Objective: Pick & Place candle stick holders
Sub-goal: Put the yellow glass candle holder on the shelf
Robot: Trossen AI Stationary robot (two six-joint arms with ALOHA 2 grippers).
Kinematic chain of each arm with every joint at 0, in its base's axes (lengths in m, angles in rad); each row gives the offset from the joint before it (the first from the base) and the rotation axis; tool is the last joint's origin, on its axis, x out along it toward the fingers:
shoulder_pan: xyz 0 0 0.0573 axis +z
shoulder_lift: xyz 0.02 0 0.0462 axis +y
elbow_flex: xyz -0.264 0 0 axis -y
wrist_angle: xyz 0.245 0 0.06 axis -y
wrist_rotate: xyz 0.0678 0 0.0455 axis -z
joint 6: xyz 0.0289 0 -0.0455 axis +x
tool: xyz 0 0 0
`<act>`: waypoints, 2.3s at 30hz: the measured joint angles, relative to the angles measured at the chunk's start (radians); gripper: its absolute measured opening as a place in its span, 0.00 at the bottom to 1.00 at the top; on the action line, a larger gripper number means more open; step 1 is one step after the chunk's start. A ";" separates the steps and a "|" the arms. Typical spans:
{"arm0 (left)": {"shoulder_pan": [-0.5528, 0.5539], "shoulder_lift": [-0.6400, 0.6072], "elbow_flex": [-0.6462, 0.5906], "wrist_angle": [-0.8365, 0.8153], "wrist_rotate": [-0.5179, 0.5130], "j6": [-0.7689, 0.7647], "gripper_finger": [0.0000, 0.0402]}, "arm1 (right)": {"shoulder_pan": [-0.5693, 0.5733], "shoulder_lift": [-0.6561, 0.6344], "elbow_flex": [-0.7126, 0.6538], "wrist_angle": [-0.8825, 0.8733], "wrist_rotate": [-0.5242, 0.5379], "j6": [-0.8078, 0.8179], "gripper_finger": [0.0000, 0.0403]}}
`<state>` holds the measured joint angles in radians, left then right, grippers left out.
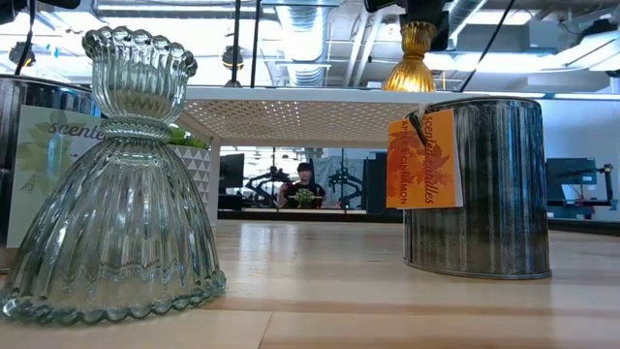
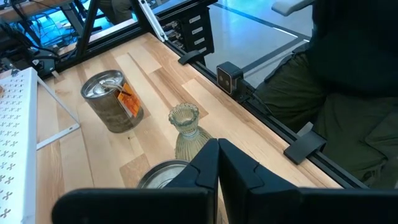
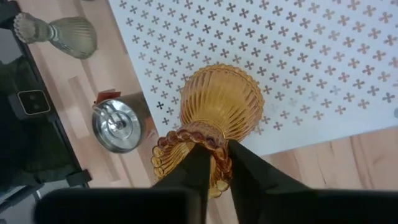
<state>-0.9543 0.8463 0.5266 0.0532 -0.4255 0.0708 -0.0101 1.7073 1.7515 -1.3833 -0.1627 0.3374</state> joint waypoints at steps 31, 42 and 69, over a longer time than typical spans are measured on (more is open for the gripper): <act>0.000 0.000 0.000 0.000 0.000 0.000 0.02 | 0.106 -0.033 0.348 -0.160 0.151 -0.065 0.07; 0.000 0.000 0.000 -0.001 0.000 0.000 0.02 | 0.428 -0.046 0.326 -0.175 0.447 0.038 0.00; 0.000 0.000 0.000 -0.003 0.000 0.000 0.02 | 0.575 -0.373 -0.626 0.613 0.826 0.334 0.00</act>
<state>-0.9543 0.8463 0.5266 0.0498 -0.4256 0.0711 0.5646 1.3342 1.1255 -0.7701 0.6630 0.6710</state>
